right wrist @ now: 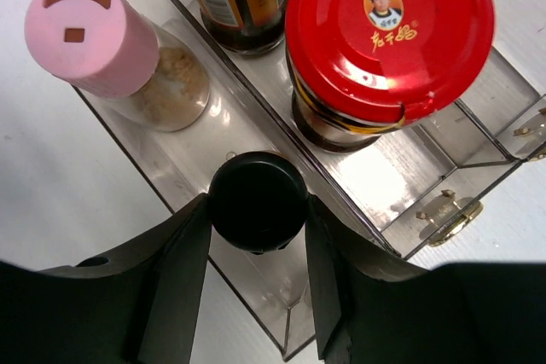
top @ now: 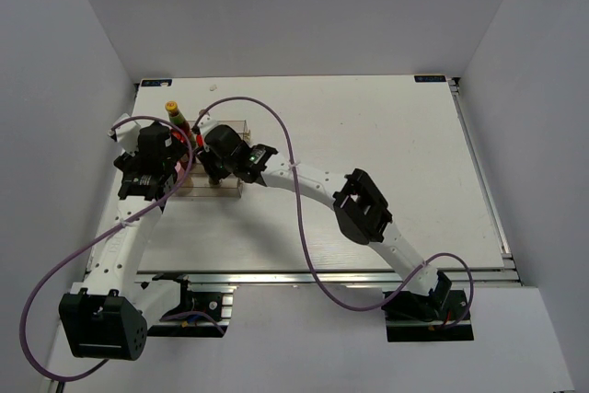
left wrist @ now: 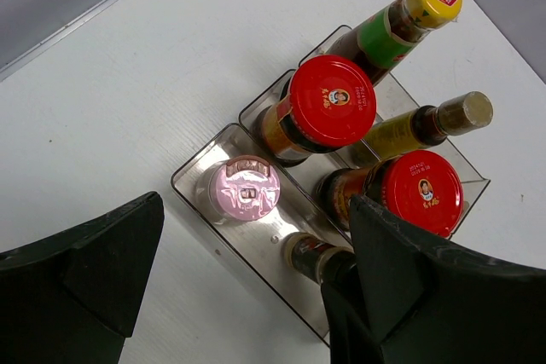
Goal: Organize the condiment bottles
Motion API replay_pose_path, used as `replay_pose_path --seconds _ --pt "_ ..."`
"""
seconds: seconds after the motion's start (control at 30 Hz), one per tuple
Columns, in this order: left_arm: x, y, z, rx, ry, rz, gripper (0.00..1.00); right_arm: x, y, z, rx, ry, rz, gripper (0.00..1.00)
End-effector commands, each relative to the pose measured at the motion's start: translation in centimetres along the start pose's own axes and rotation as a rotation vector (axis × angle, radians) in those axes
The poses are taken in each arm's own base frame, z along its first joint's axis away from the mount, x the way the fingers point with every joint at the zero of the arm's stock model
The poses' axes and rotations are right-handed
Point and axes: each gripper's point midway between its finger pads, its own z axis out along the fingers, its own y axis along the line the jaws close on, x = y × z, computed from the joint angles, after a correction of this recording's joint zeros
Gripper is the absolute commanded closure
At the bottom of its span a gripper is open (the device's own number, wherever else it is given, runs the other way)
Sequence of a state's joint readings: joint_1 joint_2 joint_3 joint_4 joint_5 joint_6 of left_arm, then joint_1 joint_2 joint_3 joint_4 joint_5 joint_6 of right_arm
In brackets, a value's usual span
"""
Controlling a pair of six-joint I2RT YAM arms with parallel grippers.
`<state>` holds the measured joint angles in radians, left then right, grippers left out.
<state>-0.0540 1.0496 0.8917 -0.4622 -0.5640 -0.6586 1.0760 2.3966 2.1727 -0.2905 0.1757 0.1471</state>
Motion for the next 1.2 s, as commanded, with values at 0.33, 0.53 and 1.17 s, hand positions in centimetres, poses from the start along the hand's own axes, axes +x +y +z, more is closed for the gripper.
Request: replay_pose_path --seconds 0.33,0.53,1.17 --pt "-1.0 0.0 -0.3 0.011 -0.034 -0.019 0.02 -3.1 0.7 -0.3 0.004 -0.082 -0.016 0.33" --pt "-1.0 0.1 -0.4 0.010 -0.035 -0.019 0.02 -6.0 1.9 -2.9 -0.041 -0.152 -0.028 0.17" --pt "-1.6 -0.4 -1.0 0.027 -0.035 -0.043 0.02 0.3 -16.5 -24.3 0.344 -0.309 0.392 0.11"
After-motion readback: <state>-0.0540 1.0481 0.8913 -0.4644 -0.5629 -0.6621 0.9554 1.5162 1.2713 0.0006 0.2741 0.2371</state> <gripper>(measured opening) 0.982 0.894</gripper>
